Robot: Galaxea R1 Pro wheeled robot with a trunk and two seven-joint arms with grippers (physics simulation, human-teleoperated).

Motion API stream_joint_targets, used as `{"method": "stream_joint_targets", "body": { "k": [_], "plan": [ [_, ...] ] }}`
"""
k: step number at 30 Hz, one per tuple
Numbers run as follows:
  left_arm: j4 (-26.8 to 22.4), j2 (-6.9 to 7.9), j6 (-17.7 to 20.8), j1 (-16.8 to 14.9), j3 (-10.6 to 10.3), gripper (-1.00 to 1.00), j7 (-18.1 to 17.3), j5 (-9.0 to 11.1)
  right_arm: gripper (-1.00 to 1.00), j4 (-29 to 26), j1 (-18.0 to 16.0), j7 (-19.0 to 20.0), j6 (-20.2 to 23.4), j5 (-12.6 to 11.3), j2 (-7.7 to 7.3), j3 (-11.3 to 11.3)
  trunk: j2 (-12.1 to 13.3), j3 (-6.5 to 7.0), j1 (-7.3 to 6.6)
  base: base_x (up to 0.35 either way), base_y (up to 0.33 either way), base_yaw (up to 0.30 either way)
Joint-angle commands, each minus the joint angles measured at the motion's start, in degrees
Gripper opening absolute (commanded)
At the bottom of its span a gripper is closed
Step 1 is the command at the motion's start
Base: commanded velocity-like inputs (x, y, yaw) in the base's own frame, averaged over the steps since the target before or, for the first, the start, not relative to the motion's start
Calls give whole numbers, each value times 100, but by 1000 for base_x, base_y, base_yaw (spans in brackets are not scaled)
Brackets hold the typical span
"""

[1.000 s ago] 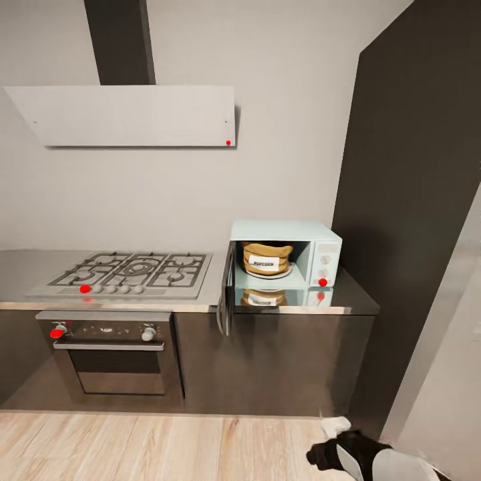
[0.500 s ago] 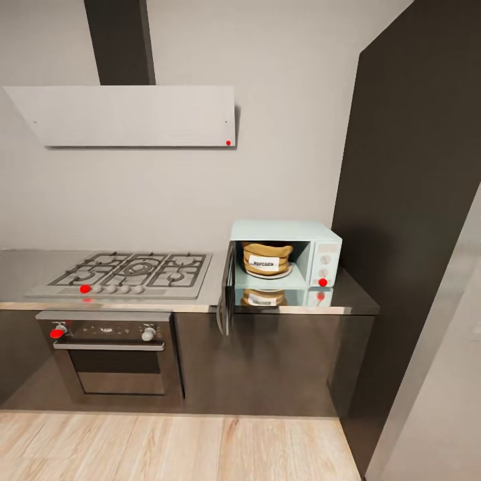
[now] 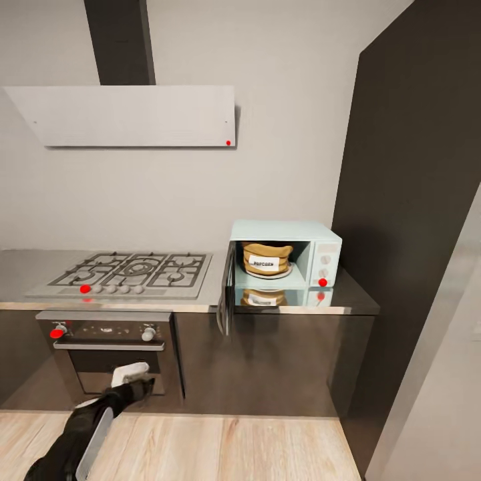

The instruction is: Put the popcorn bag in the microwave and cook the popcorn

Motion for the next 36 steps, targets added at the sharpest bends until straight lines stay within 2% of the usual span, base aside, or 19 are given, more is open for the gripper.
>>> {"method": "stream_joint_targets", "body": {
  "k": [1,3,4,6,8,9,11,14,25,30,32,34,36],
  "plan": [
    [-145,-14,164,-158,-15,100,-35,34,100,6,-3,9,16,47,-4,-48,-5,-8,0,0,0,0],
    [-506,-20,264,-296,-160,100,-317,38,100,6,-5,25,22,47,-9,-48,-5,-8,0,0,0,0],
    [-736,-17,296,-329,-368,100,-590,38,100,6,-5,30,27,47,-8,-49,-5,-8,0,0,0,0],
    [-1085,-68,319,-356,-1088,100,-880,-18,100,6,-6,22,44,41,-9,-55,-5,-8,0,0,0,0],
    [-1242,-109,311,-361,-1401,100,-925,-56,100,6,-6,18,45,39,-10,-56,-5,-8,0,0,0,0],
    [-1317,-118,298,-362,-1484,100,-940,-62,100,6,-6,24,38,39,-11,-56,-5,-8,0,0,0,0],
    [-1340,-130,274,-363,-1545,100,-951,-74,100,6,-5,20,20,39,-9,-50,-5,-8,0,30,0,0],
    [-1207,-133,251,-363,-1507,100,-951,-50,100,6,-6,13,-27,46,-4,-48,-5,-8,0,288,0,0],
    [-1198,-119,232,-363,-1506,100,-983,-65,100,6,-6,8,-26,47,-4,-48,-5,-8,0,314,0,0],
    [-1233,-140,232,-363,-1580,100,-1081,-43,100,6,-6,9,-31,47,-4,-44,-5,-8,0,64,0,0],
    [-1239,-144,216,-363,-1713,100,-1319,-42,100,6,-6,12,-32,47,-2,-41,-5,-8,0,7,0,0],
    [-1244,-146,117,-363,-1907,100,-1731,-56,100,6,-6,12,-33,47,2,-39,-5,-8,0,2,0,0],
    [-1240,-146,16,-363,-1975,100,-1883,-63,100,6,-6,18,-28,47,-1,-45,-5,-8,0,0,0,0]
  ]
}}
